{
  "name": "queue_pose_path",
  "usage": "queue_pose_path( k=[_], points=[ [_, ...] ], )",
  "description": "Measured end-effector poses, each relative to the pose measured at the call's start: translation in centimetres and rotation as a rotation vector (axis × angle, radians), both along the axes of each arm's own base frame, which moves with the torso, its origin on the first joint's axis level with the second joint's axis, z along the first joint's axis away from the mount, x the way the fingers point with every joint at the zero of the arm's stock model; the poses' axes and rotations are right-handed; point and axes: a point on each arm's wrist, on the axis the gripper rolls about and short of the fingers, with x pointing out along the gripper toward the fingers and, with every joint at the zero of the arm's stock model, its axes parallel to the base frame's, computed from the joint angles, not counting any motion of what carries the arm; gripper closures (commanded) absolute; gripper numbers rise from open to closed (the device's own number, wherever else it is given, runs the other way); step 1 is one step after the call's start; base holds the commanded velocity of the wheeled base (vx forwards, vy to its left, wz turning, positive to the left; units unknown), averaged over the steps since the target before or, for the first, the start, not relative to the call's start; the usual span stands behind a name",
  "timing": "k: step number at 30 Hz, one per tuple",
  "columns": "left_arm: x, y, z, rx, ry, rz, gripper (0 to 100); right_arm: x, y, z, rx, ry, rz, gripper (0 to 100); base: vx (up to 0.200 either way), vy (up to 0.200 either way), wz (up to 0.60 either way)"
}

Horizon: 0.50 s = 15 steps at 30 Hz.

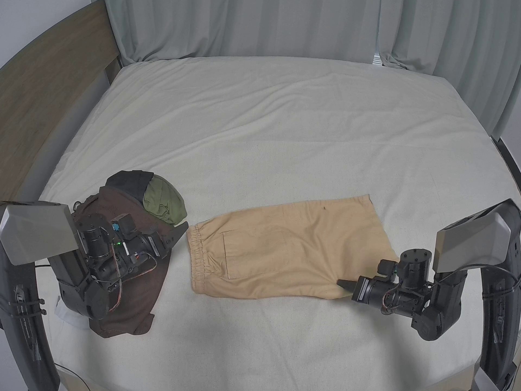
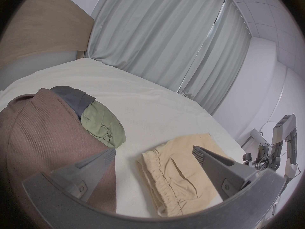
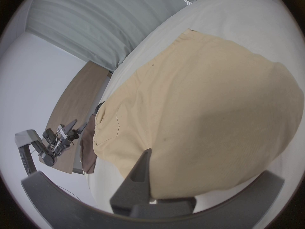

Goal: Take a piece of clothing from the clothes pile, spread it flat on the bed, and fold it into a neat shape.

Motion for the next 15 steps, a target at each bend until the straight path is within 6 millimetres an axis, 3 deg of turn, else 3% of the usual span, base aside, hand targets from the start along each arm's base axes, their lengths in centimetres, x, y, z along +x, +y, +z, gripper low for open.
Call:
queue_pose_path(
  k=[6,15],
  points=[
    [0.0,-0.2,-0.1,-0.005,0.003,-0.037,0,-2.1,-1.1,-0.2,-0.061,0.04,0.007,100,0.0,0.0,0.0],
    [0.0,-0.2,0.2,-0.039,0.004,-0.116,0,-2.7,-1.3,-0.6,-0.1,0.055,-0.006,100,0.0,0.0,0.0]
  ],
)
